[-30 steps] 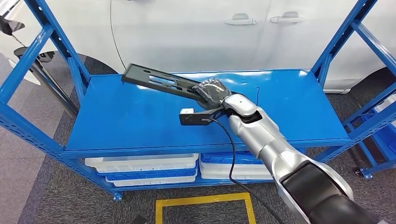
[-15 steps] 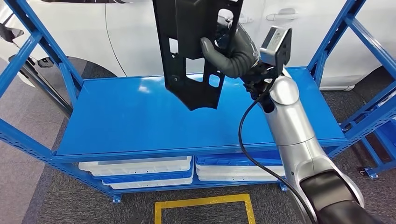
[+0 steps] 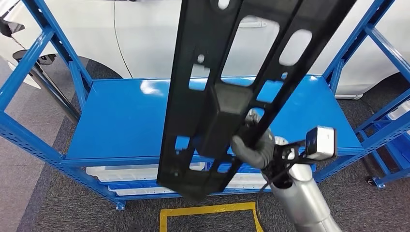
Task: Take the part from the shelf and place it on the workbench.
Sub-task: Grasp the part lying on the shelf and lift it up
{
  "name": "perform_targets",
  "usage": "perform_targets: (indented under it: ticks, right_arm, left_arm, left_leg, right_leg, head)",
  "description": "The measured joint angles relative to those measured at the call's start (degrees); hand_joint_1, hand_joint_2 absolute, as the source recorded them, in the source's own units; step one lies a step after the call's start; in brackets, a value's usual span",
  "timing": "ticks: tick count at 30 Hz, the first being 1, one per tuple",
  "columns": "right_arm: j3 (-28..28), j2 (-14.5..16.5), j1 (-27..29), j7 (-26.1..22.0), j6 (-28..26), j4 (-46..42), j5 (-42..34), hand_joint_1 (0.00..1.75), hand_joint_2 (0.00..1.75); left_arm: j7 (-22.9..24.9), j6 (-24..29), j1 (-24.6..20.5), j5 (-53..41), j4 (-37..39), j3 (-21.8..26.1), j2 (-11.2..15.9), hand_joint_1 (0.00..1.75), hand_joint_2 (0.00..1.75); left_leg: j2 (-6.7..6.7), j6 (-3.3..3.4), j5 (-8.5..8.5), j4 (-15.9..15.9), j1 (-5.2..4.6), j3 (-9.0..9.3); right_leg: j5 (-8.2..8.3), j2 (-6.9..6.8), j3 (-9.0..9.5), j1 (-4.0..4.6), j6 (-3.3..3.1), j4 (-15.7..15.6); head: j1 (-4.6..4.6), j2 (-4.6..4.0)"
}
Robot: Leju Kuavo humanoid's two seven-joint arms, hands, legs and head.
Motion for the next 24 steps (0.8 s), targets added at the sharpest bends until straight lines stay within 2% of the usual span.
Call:
perform_targets:
  ticks: [1, 2, 4, 5, 6, 9, 10, 12, 14, 15, 16, 17, 19, 21, 24]
  right_arm:
    - [0.5, -0.1, 2.0, -0.1, -0.3, -1.0, -0.3, 1.74, 1.75]
    - [1.0, -0.2, 3.4, 0.0, -0.8, -1.8, -0.7, 1.74, 1.75]
    - [1.7, -0.2, 5.2, 0.5, -1.6, -3.2, -1.6, 1.73, 1.75]
    - [1.9, -0.2, 5.9, 0.7, -1.9, -3.9, -1.8, 1.73, 1.75]
    - [2.2, -0.2, 6.6, 0.9, -2.1, -4.5, -1.9, 1.73, 1.75]
    - [2.6, 0.1, 8.4, 1.7, -2.0, -5.7, -2.3, 1.73, 1.75]
    - [2.7, 0.4, 8.8, 2.0, -1.9, -6.0, -2.4, 1.73, 1.75]
    - [2.8, 1.0, 9.6, 2.5, -1.7, -6.3, -2.5, 1.73, 1.75]
    - [2.8, 1.5, 10.5, 2.8, -1.5, -6.4, -2.2, 1.73, 1.75]
    - [2.8, 1.8, 11.0, 2.9, -1.4, -6.5, -2.0, 1.73, 1.75]
    - [2.8, 2.0, 11.5, 3.0, -1.2, -6.5, -1.7, 1.73, 1.75]
    - [2.7, 2.3, 11.9, 3.2, -1.2, -6.5, -1.5, 1.73, 1.75]
    - [2.5, 2.9, 12.4, 3.4, -1.1, -6.7, -1.4, 1.73, 1.75]
    - [2.1, 3.4, 13.0, 3.7, -1.1, -7.0, -1.4, 1.73, 1.75]
    - [1.6, 4.3, 14.1, 4.4, -1.1, -7.3, -1.4, 1.73, 1.75]
  left_arm:
    - [0.0, 0.0, 0.2, 0.0, 0.0, 0.1, 0.0, 0.0, 1.75]
    - [0.0, -0.1, 0.3, 0.0, 0.0, 0.2, 0.0, 0.0, 1.75]
    - [0.0, -0.3, 0.3, -0.2, 0.0, 0.2, 0.0, 0.0, 1.75]
    - [0.0, -0.5, 0.2, -0.3, 0.0, 0.2, 0.0, 0.0, 1.75]
    - [0.0, -0.7, 0.2, -0.5, 0.0, 0.2, 0.0, 0.0, 1.75]
    - [0.1, -1.6, 0.2, -1.0, 0.0, 0.2, 0.1, 0.0, 1.75]
    - [0.3, -1.7, 0.1, -1.1, 0.0, 0.2, 0.1, 0.0, 1.75]
    - [0.8, -2.1, 0.0, -1.2, 0.0, 0.2, 0.1, 0.0, 1.75]
    - [1.6, -2.8, -0.3, -1.2, 0.0, 0.2, 0.1, 0.0, 1.75]
    - [2.0, -3.2, -0.4, -1.2, 0.0, 0.2, 0.1, 0.0, 1.75]
    - [2.4, -3.6, -0.6, -1.2, 0.0, 0.2, 0.1, 0.0, 1.75]
    - [2.8, -3.9, -0.7, -1.3, 0.0, 0.2, 0.1, 0.0, 1.75]
    - [3.1, -4.2, -1.1, -1.4, 0.0, 0.2, 0.2, 0.0, 1.75]
    - [3.4, -4.2, -1.4, -1.4, 0.0, 0.2, 0.1, 0.0, 1.75]
    - [3.9, -4.2, -1.5, -1.6, 0.0, 0.2, 0.2, 0.0, 1.75]
  left_leg:
    - [0.03, -0.05, -0.09, 0.1, -0.02, -0.03]
    - [0.06, -0.17, -0.21, 0.3, -0.03, -0.05]
    - [0.07, -0.58, -0.55, 0.8, -0.16, -0.07]
    - [0.06, -0.84, -0.73, 1.0, -0.28, -0.07]
    - [0.04, -1.11, -0.86, 1.1, -0.4, -0.06]
    - [0.06, -2.0, -1.05, 1.1, -0.36, 0.04]
    - [0.13, -2.31, -1.68, 1.8, -0.28, -0.23]
    - [0.29, -2.82, -4.75, 6.5, -0.13, -2.15]
    - [0.36, -3.13, -8.34, 13.8, -0.09, -5.31]
    - [0.37, -3.19, -9.03, 16.2, -0.08, -6.3]
    - [0.38, -3.16, -8.64, 16.6, -0.08, -6.35]
    - [0.38, -3.03, -7.26, 14.8, -0.09, -5.33]
    - [0.38, -2.48, -3.76, 7.1, -0.15, -1.37]
    - [0.35, -1.87, -2.18, 1.7, -0.43, 1.28]
    - [0.31, -1.09, -1.84, 0.5, -0.56, 1.63]
  right_leg:
    - [0.81, -0.02, 0.06, -0.1, 0.05, -0.3]
    - [2.48, -0.05, 1.31, -0.21, 0.05, -2.9]
    - [5.76, -0.13, 5.38, -0.26, -0.15, -10.6]
    - [6.61, -0.12, 6.81, -0.22, -0.39, -13.3]
    - [6.84, -0.08, 7.5, -0.14, -0.68, -14.6]
    - [7.02, -0.03, 7.57, -0.1, -1.8, -15.1]
    - [7.16, -0.08, 7.65, -0.16, -2.19, -15.2]
    - [7.36, -0.19, 7.76, -0.25, -2.75, -15.5]
    - [7.36, -0.27, 7.71, -0.13, -2.93, -15.4]
    - [7.35, -0.29, 7.7, -0.07, -2.95, -15.4]
    - [7.34, -0.28, 7.69, -0.02, -2.95, -15.4]
    - [7.33, -0.24, 7.71, 0.0, -2.95, -15.3]
    - [7.28, -0.13, 7.76, 0.08, -2.81, -15.2]
    - [7.28, -0.06, 7.69, 0.18, -2.32, -15.1]
    - [7.45, -0.05, 7.64, 0.15, -1.33, -15.2]
  head:
    - [-0.01, 0.0]
    - [0.0, 0.0]
    - [-0.01, 0.0]
    - [0.0, 0.0]
    - [-0.01, 0.0]
    - [-0.01, 0.0]
    - [-0.01, 0.0]
    - [-0.02, 0.0]
    - [-0.02, 0.0]
    - [-0.02, 0.0]
    - [-0.02, 0.0]
    - [-0.02, 0.0]
    - [-0.02, 0.0]
    - [-0.02, 0.0]
    - [-0.02, 0.0]
